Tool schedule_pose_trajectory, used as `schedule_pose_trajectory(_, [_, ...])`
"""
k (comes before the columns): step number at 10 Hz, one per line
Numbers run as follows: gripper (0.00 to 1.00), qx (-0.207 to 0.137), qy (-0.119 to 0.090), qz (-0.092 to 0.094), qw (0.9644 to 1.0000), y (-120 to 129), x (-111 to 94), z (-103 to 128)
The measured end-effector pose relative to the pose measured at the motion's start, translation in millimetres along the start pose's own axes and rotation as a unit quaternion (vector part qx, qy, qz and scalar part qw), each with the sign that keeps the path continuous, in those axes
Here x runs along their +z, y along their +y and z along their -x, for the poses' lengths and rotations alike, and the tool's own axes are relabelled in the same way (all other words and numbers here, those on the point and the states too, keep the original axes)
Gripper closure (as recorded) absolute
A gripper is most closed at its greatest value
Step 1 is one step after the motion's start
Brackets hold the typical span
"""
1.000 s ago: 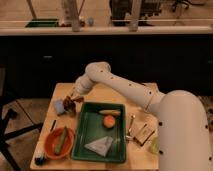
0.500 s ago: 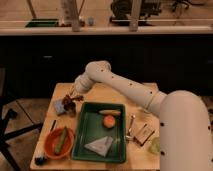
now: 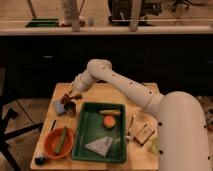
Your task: Place grapes in metal cup
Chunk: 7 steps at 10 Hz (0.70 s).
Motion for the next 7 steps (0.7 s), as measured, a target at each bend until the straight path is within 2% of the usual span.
schedule_pose_trajectory(3, [1.0, -0.028, -0.023, 0.037, 0.9987, -1.0, 4.8, 4.1])
schedule_pose_trajectory(6, [1.0, -0.059, -0.024, 0.093, 0.9936, 0.0, 11.3, 9.5])
schedule_pose_trajectory(7, [1.0, -0.066, -0.022, 0.102, 0.9923, 0.6, 12.7, 11.6])
